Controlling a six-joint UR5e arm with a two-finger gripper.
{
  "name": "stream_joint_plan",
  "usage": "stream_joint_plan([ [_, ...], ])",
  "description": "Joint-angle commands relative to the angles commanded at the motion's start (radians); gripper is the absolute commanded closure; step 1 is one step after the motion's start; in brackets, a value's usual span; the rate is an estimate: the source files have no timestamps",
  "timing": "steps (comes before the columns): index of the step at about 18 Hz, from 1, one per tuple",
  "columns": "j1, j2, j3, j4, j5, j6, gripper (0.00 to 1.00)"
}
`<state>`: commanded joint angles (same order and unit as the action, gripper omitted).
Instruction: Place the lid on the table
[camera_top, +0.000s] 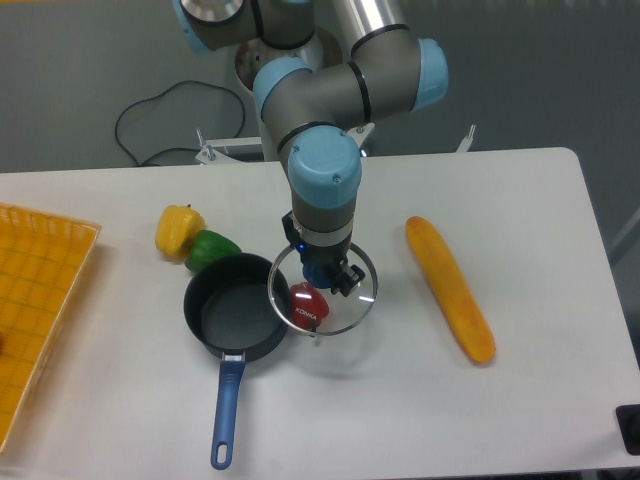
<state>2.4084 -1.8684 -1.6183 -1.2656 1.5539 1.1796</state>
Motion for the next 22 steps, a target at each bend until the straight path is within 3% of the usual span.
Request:
stream_joint_plan([
  [22,0.024,-0.006,-0.014,-0.006,0.005,0.047,0.42],
])
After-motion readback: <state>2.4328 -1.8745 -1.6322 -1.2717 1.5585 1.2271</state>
